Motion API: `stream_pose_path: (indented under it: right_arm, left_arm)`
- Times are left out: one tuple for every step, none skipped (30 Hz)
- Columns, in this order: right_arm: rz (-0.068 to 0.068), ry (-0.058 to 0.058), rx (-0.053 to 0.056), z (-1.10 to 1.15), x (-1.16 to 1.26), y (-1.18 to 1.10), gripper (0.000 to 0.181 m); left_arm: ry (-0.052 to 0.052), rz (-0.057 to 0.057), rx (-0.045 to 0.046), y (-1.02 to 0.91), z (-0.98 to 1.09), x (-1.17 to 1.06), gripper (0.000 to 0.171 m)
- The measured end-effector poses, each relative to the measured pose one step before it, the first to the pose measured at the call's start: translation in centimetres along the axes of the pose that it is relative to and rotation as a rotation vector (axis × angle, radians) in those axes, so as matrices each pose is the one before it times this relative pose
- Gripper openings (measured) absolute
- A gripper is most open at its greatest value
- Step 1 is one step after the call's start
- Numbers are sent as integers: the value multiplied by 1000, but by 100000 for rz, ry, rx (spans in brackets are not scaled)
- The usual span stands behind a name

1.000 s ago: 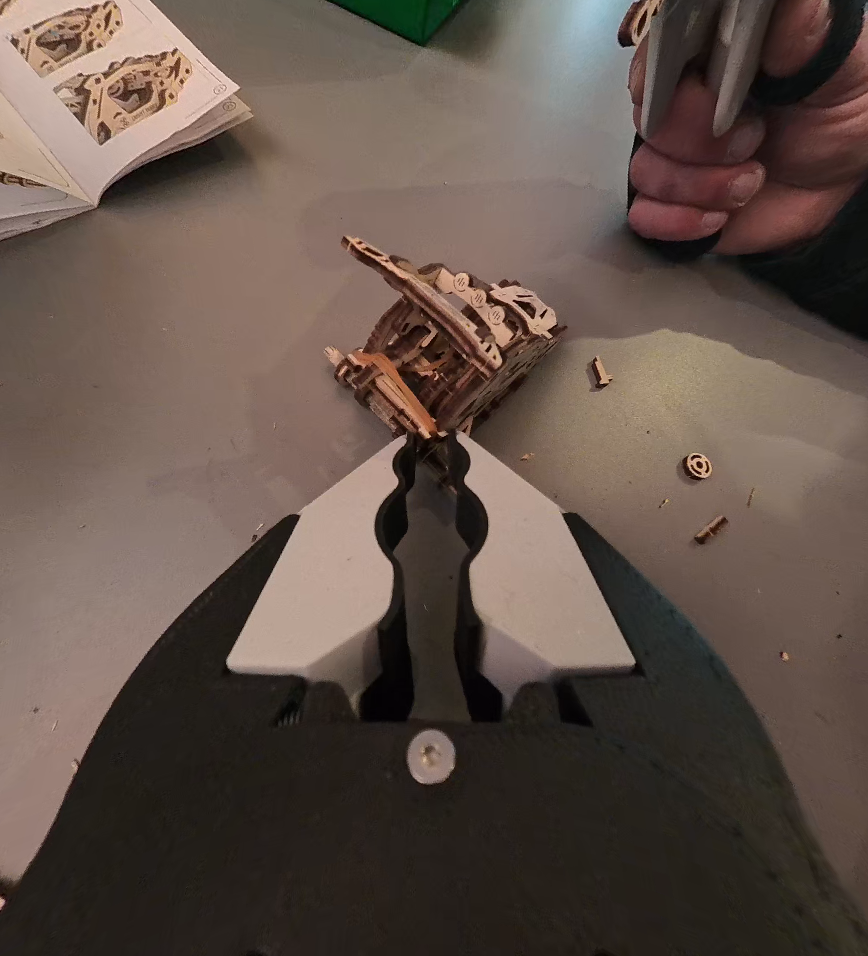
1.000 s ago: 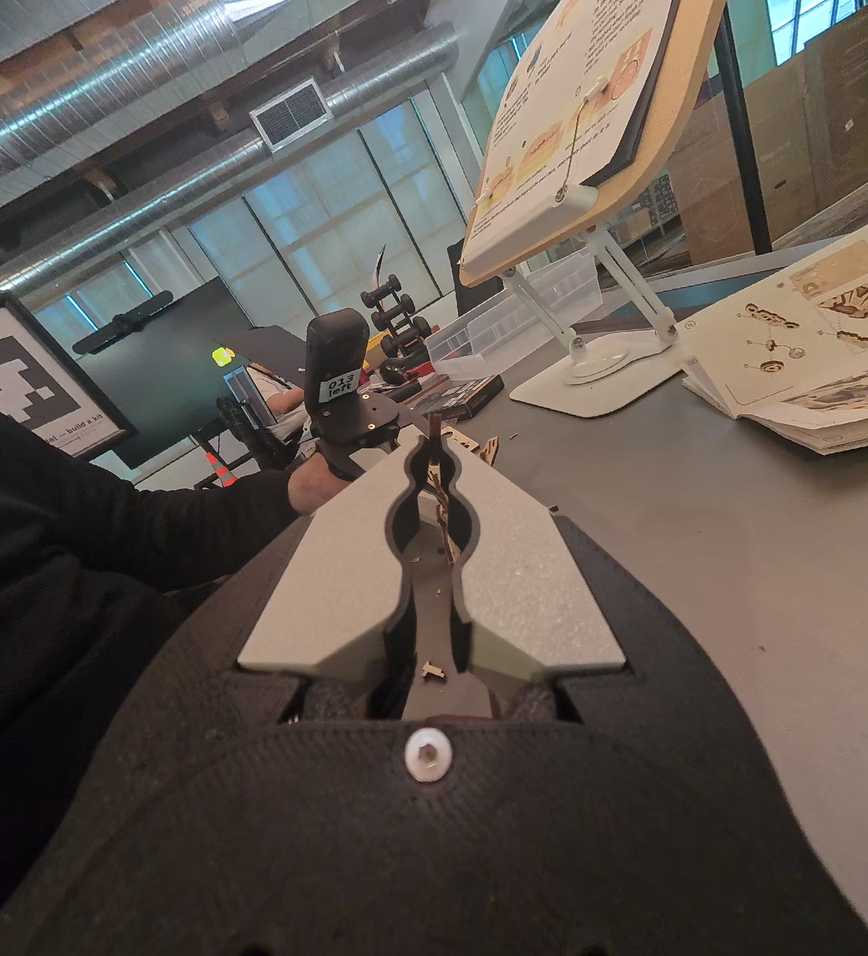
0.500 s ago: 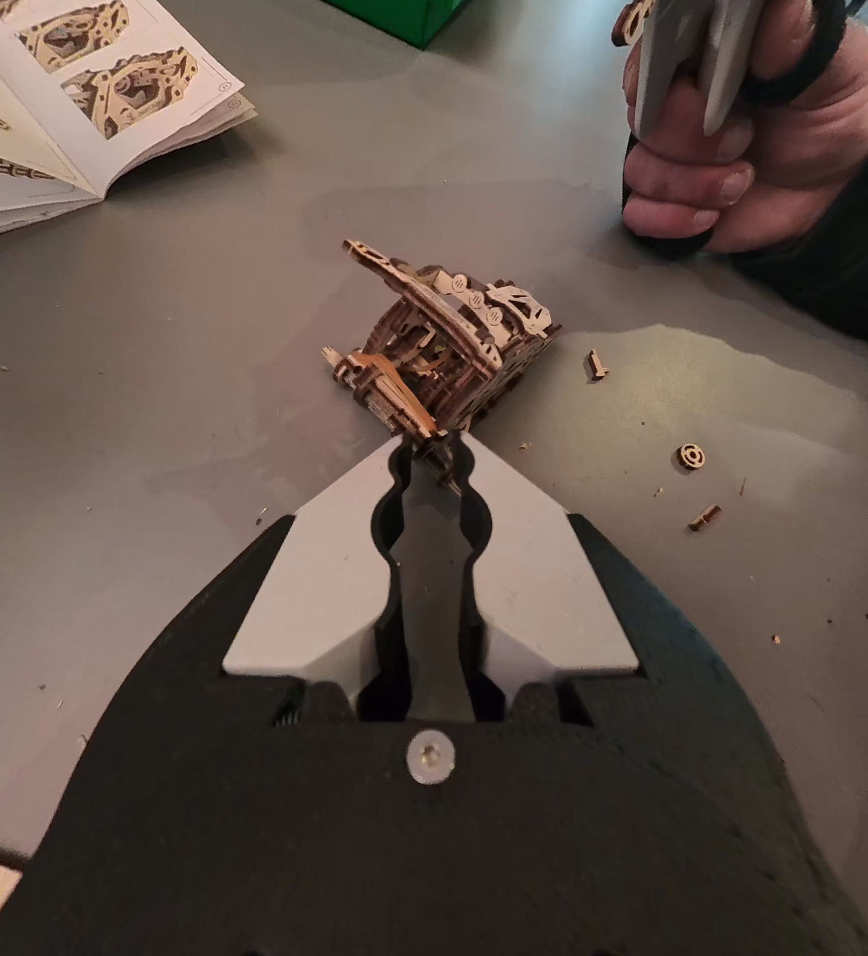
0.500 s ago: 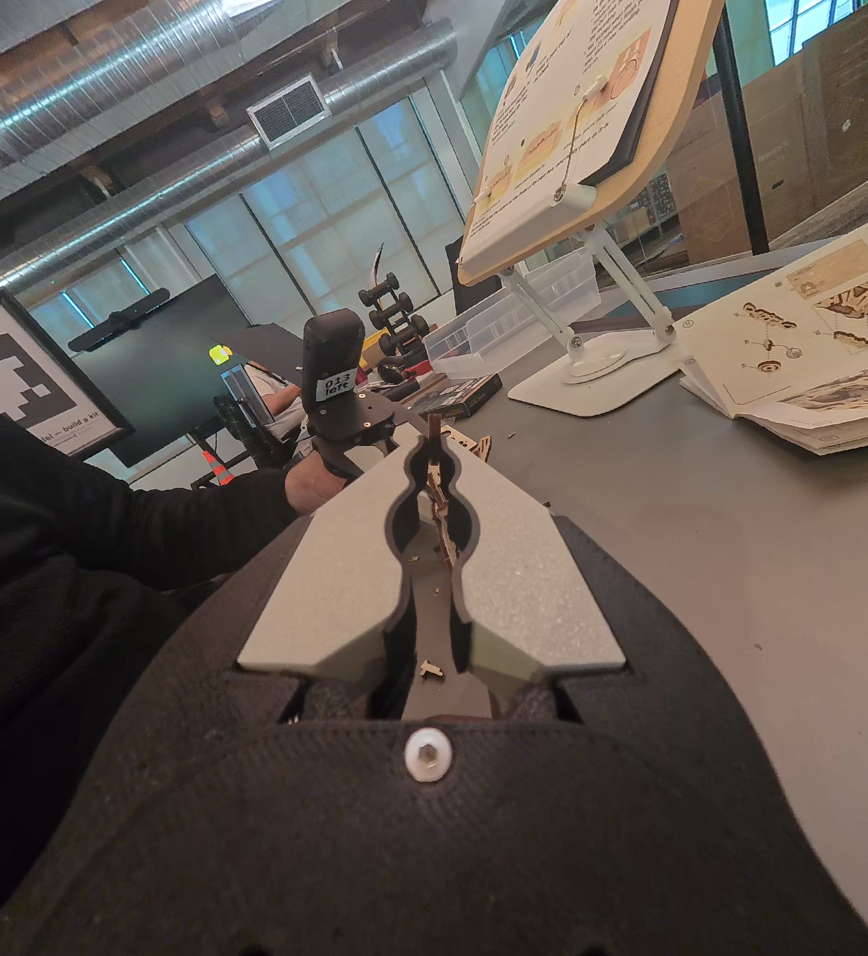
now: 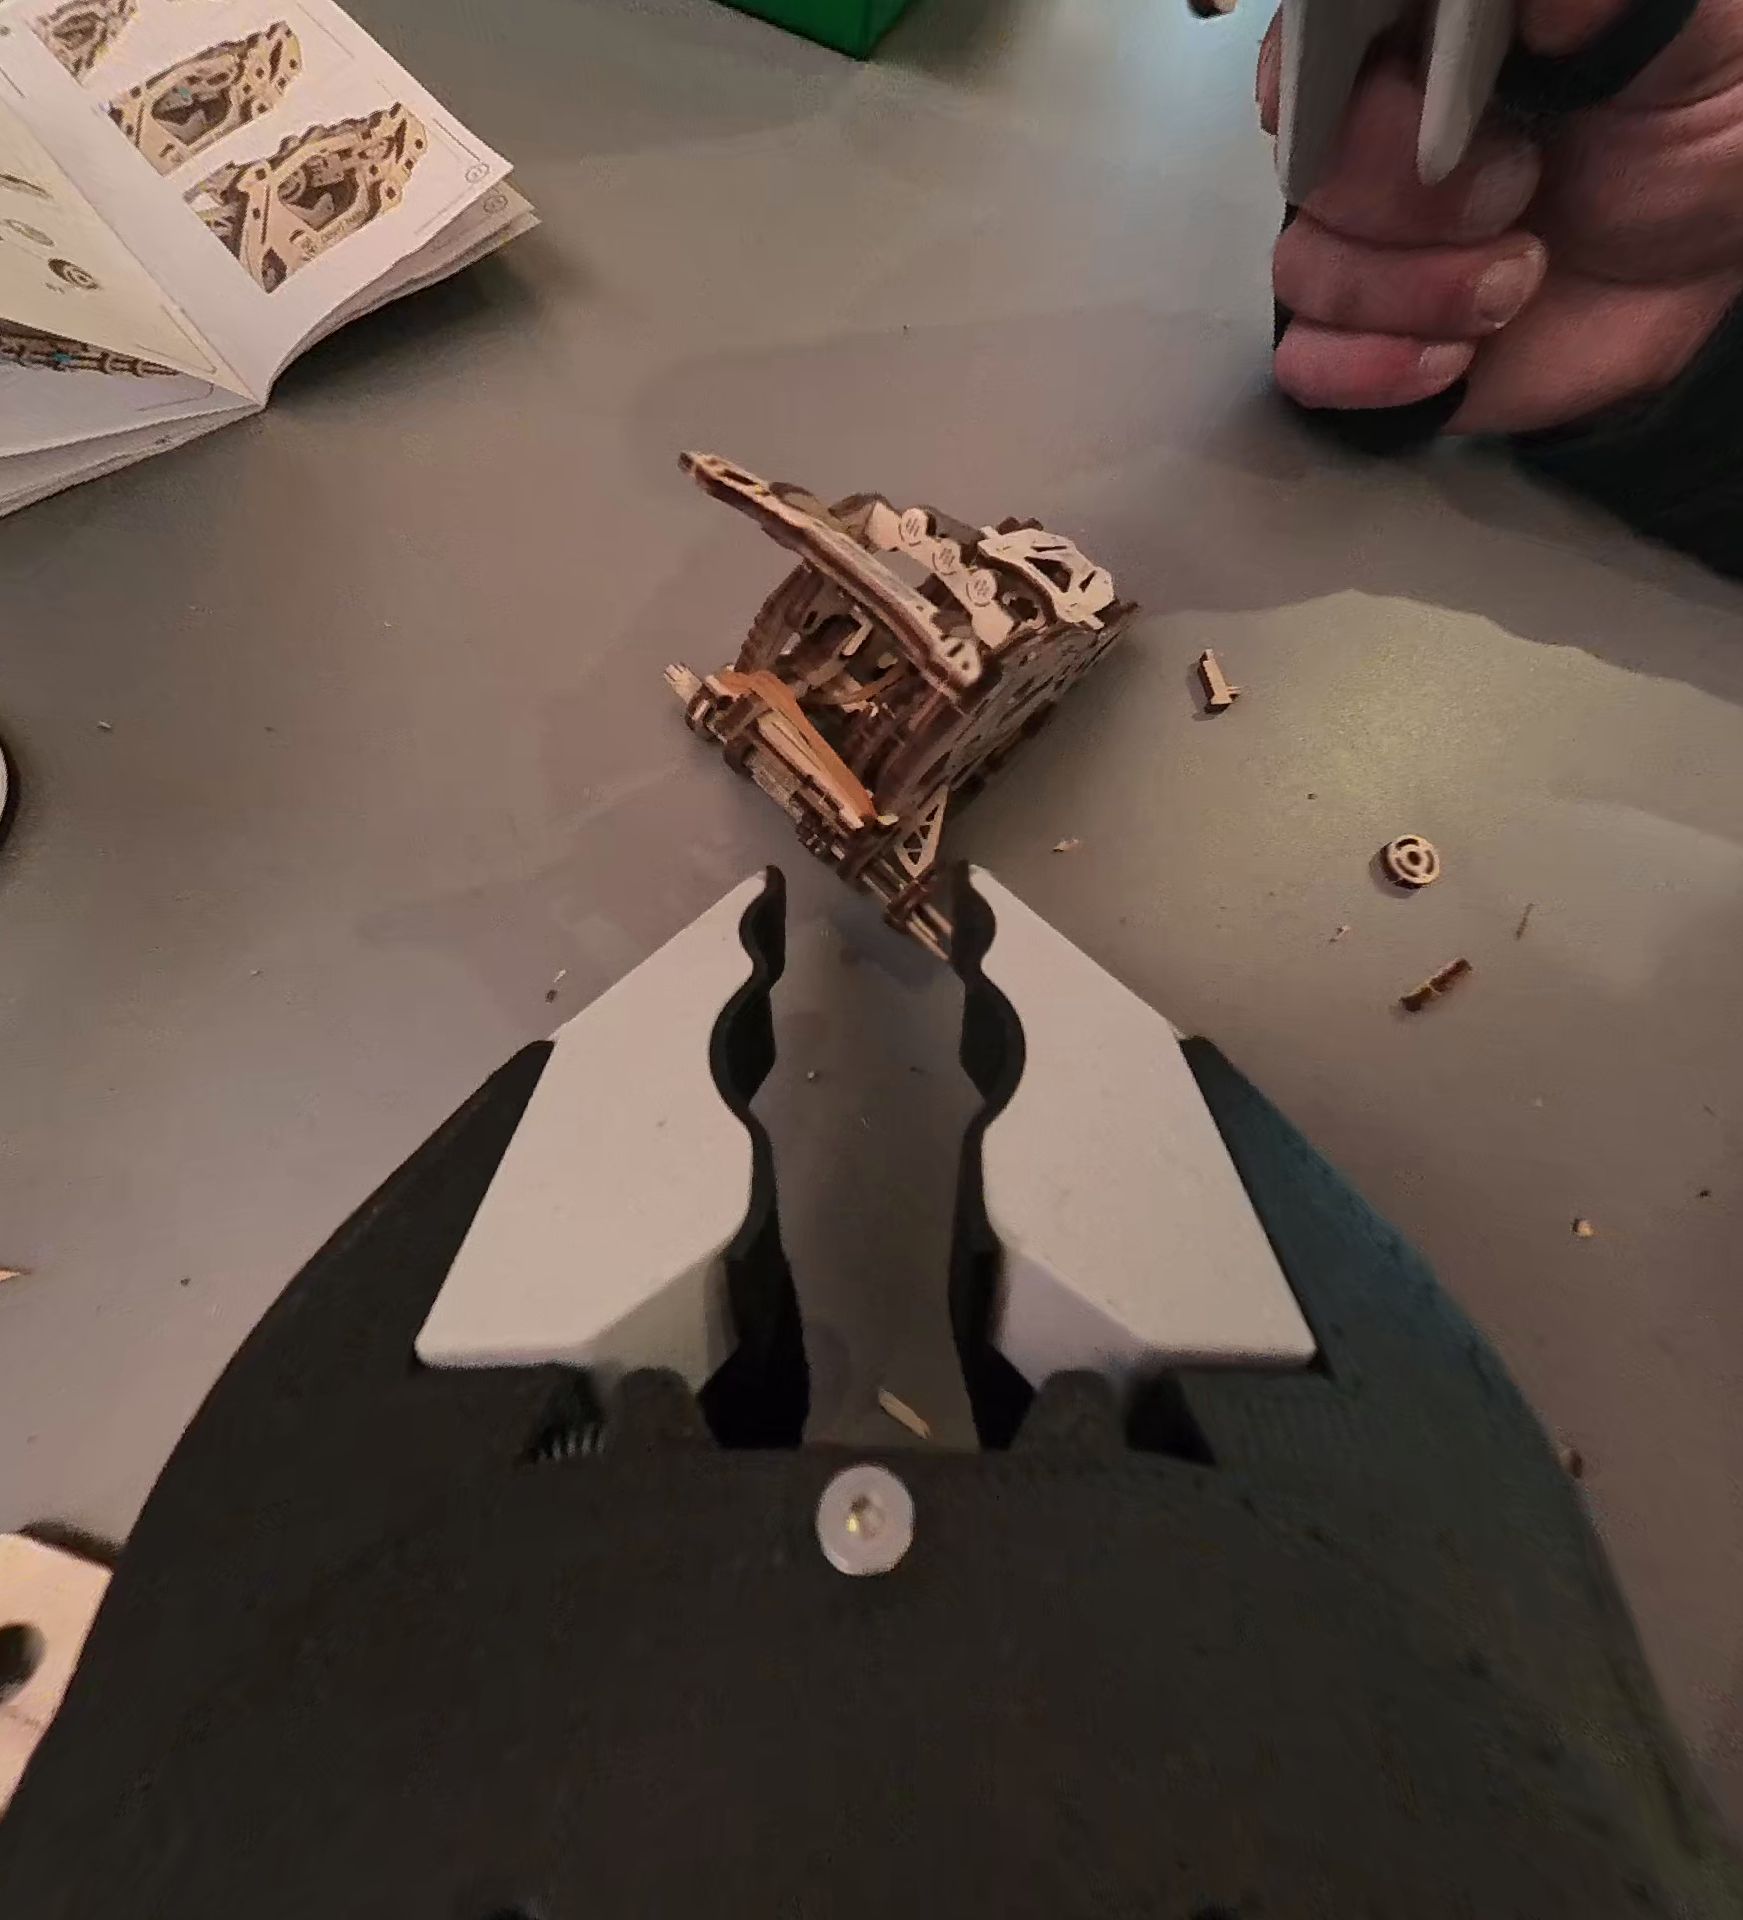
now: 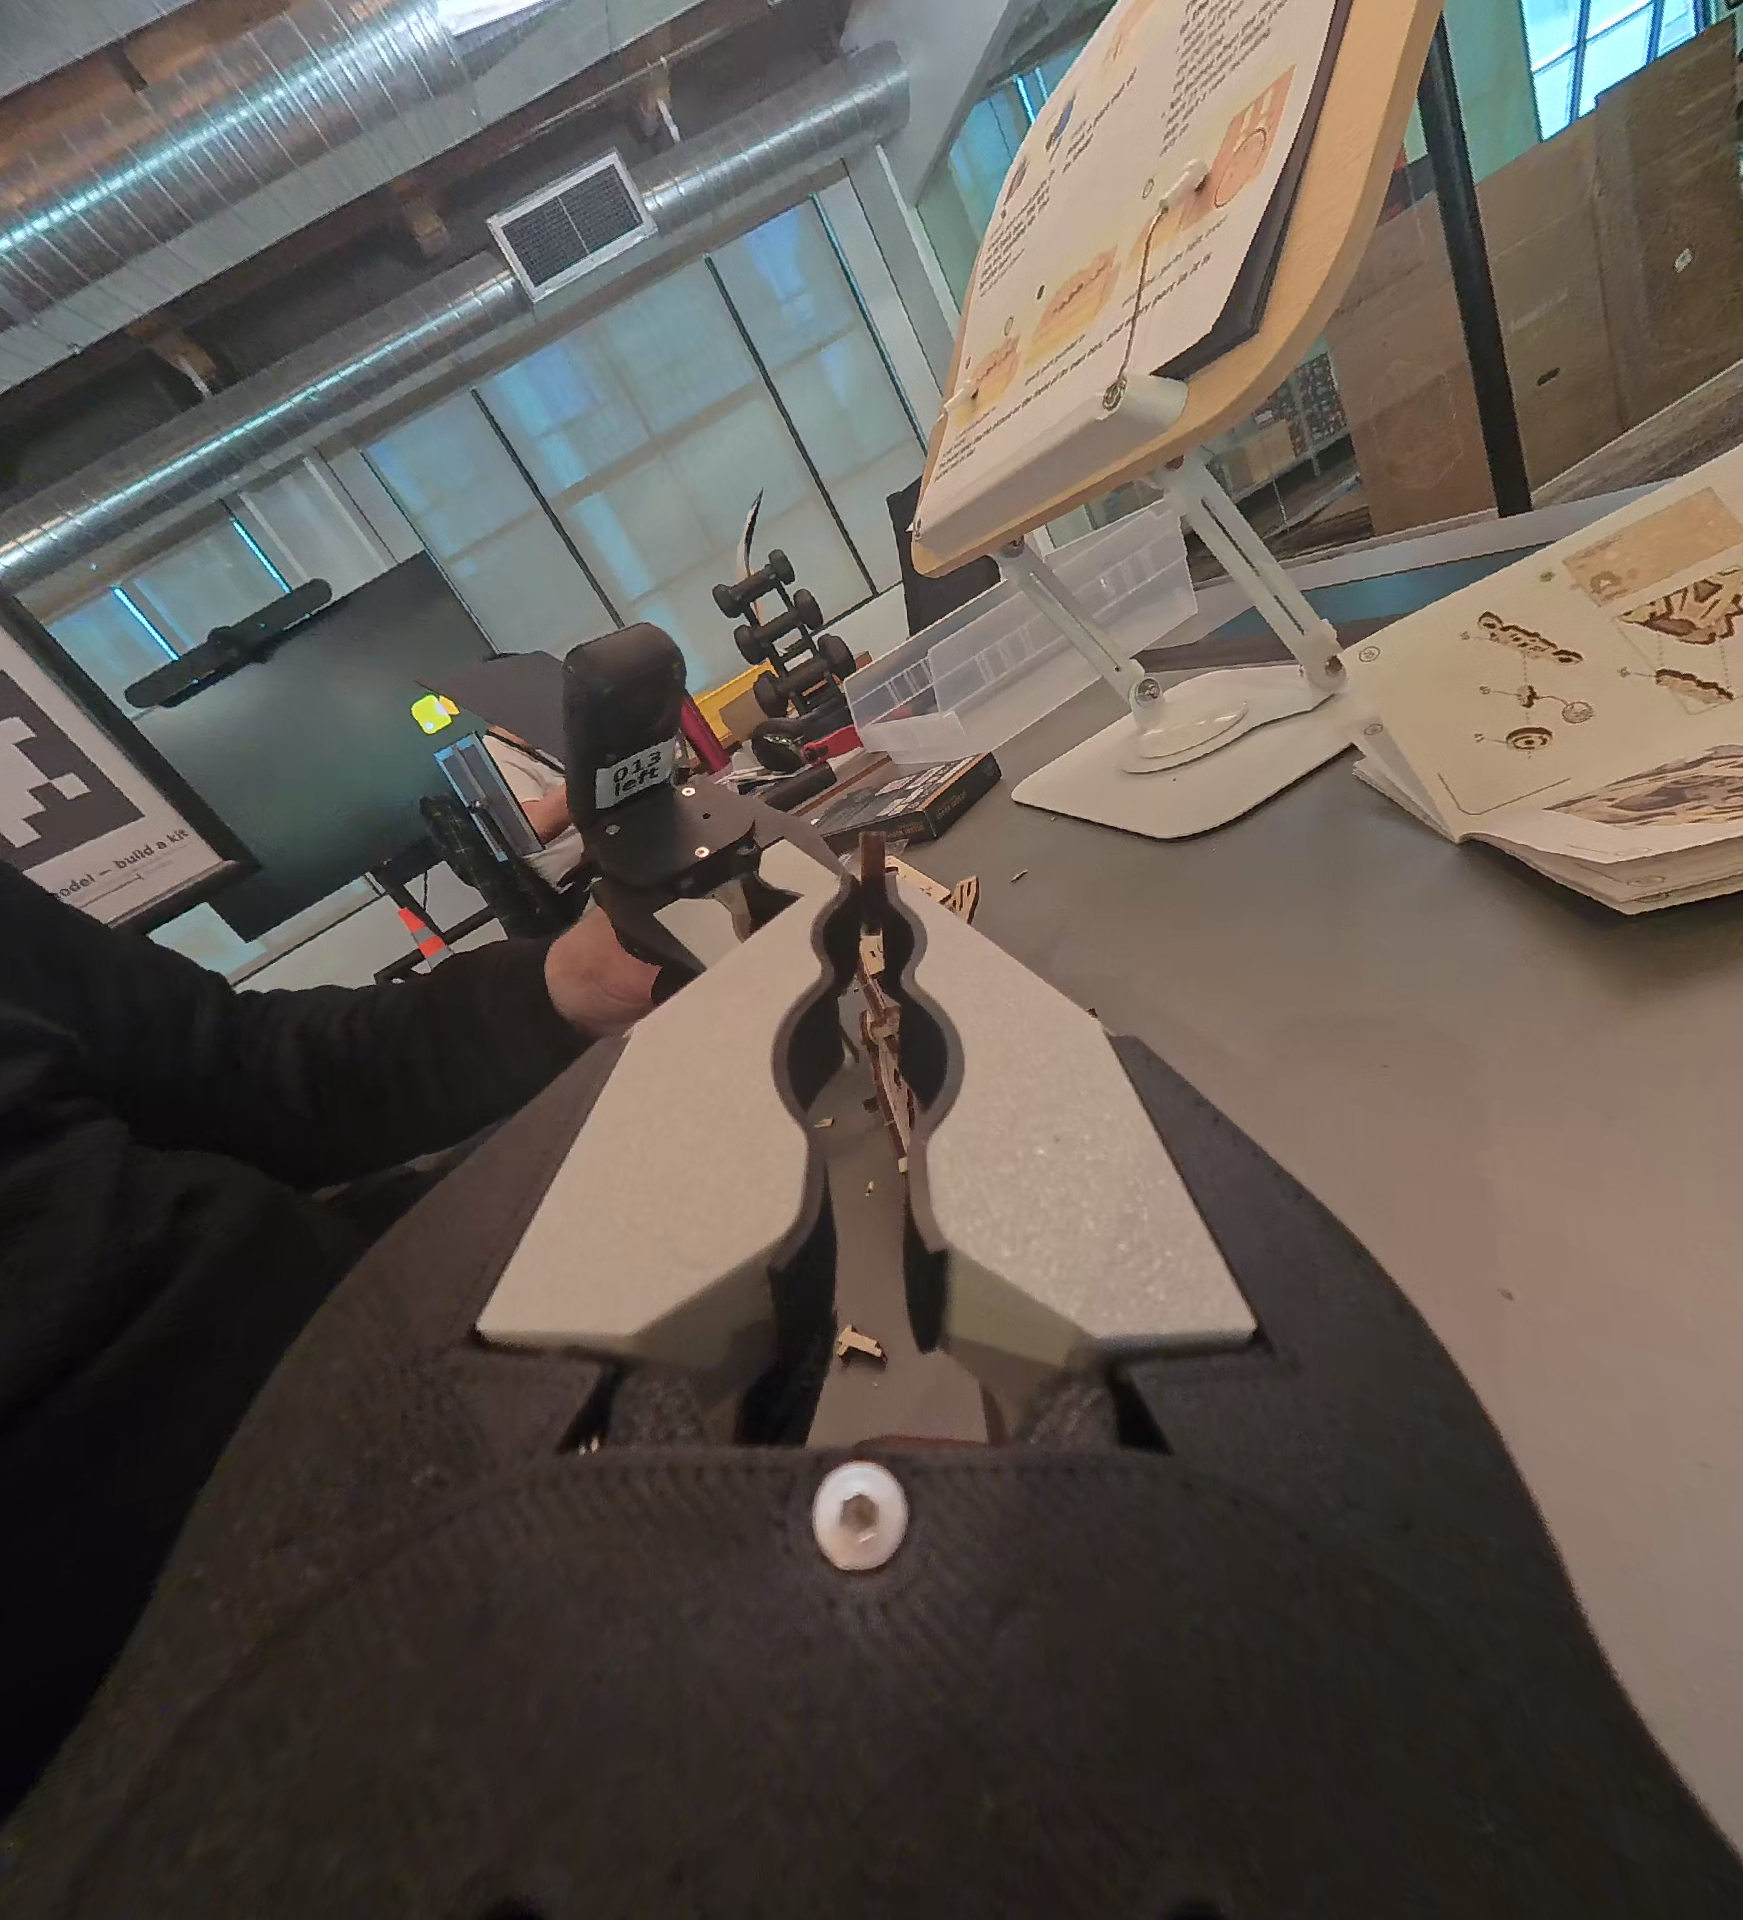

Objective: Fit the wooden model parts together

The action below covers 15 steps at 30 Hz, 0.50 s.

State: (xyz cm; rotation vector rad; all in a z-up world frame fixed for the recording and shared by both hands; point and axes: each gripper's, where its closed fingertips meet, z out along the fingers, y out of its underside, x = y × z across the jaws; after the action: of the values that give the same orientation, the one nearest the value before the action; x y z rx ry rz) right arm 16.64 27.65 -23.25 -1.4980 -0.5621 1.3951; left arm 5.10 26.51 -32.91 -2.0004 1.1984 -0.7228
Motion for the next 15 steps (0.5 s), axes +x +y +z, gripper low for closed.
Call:
stream_pose_path:
  right_arm:
    - [-39, -19, -53, 6, -2, 10, 1]
    - [-38, -30, 11, -12, -8, 0, 0]
    - [-41, 31, 85, -24, 1, -25, 0]
    - [-292, 233, -159, -39, 10, 7, 0]
    - [-756, 552, -502, -73, 16, 23, 0]
    - [-1048, 489, -676, -51, -45, 46, 0]
    - [-1004, -87, -612, 12, -167, 52, 0]
    - [-674, -585, -569, 81, -260, 75, 1]
    - [-703, -348, -1212, 119, -237, 202, 1]
    - [-1116, 177, -1927, 129, -201, 325, 1]
    - [-1466, 429, -1976, 108, -203, 328, 1]
    - [-1428, 305, -1586, 76, -222, 248, 1]
    - [-1460, -4, -1186, 39, -282, 167, 1]
    - [-2108, 710, -1605, 15, -206, 246, 1]
    - [-2618, 1314, -2365, 35, -151, 387, 1]
  left_arm:
    - [-355, 204, -730, 113, -72, 81, 30]
    - [-836, 705, -964, 139, -173, 22, 30]
    - [-893, 724, -806, 115, -338, 4, 30]
    - [-1679, 417, -556, 114, -575, -134, 30]
    - [-1571, 500, -373, 143, -835, -175, 31]
    - [-1167, 106, -363, 190, -1018, -160, 32]
    - [-1355, -525, -381, 258, -1113, -221, 32]
    - [-1764, -485, -973, 377, -1162, -288, 32]
    - [-1876, -407, -1991, 565, -1135, -317, 35]
    - [-2454, -584, -2237, 646, -1131, -374, 37]
    - [-2696, -512, -1333, 593, -1137, -321, 36]
    - [-2189, -500, -455, 508, -1092, -209, 36]
    - [-1689, -747, 185, 429, -950, -117, 35]
    - [-1516, -1163, -182, 476, -731, -92, 35]
    - [-566, -942, -698, 551, -470, 64, 35]
